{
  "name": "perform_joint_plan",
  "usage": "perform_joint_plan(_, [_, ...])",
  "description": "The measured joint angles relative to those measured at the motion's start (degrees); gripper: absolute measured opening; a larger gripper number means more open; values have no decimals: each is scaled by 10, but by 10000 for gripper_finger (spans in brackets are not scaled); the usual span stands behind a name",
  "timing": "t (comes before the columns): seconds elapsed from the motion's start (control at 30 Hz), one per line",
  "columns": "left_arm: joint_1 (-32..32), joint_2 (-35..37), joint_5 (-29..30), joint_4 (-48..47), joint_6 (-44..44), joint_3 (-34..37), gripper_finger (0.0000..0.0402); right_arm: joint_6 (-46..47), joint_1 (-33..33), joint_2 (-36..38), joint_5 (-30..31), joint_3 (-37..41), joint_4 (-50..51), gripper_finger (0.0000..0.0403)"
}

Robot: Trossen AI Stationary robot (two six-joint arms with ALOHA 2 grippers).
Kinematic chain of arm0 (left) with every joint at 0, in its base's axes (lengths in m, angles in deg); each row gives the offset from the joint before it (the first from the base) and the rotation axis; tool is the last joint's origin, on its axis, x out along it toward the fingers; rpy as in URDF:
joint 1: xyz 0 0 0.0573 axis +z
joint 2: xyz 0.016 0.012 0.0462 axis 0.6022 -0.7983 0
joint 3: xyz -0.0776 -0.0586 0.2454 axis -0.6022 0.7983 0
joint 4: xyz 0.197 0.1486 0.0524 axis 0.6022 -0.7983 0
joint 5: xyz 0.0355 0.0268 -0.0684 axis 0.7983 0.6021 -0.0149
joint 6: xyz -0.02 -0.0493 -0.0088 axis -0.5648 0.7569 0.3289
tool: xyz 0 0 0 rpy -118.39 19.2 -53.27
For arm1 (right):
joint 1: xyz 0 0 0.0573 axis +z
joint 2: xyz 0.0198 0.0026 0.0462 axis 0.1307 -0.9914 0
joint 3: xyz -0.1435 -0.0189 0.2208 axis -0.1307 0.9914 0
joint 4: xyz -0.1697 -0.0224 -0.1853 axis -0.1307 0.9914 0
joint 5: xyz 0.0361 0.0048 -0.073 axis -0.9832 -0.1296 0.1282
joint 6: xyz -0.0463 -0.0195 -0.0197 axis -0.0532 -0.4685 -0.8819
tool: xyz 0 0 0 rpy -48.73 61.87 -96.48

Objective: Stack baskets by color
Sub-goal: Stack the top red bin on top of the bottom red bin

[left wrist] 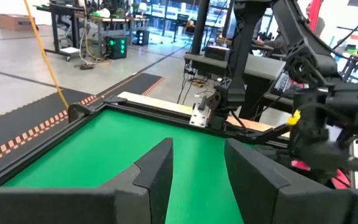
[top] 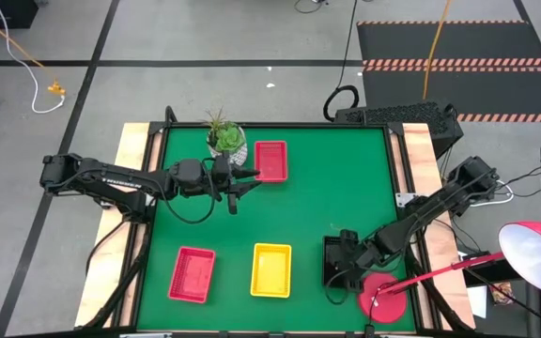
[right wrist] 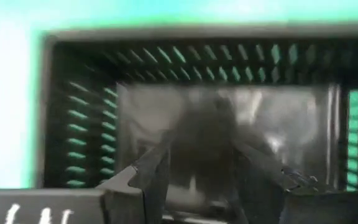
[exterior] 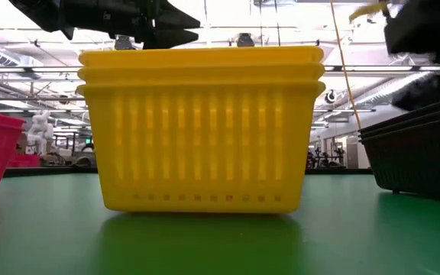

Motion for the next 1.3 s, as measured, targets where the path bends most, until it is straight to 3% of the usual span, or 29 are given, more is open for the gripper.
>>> perform_joint_plan(0.43, [-7,0,0,22,2,0,147,-41,-12,105,14,-4,-65,157])
perform_joint_plan(0.6, [-8,0,37,22,22,0,147,-135,-29,125,65,-4,-121,157])
perform_joint_plan(0.73, [-11,0,61,22,20,0,147,-234,-80,128,122,-4,-168,157])
perform_joint_plan(1.03, [-19,0,61,22,-2,0,147,-349,-261,76,43,-4,-223,157])
perform_joint_plan(1.3, [-18,0,76,17,-14,0,147,-417,-322,25,31,-4,-336,171])
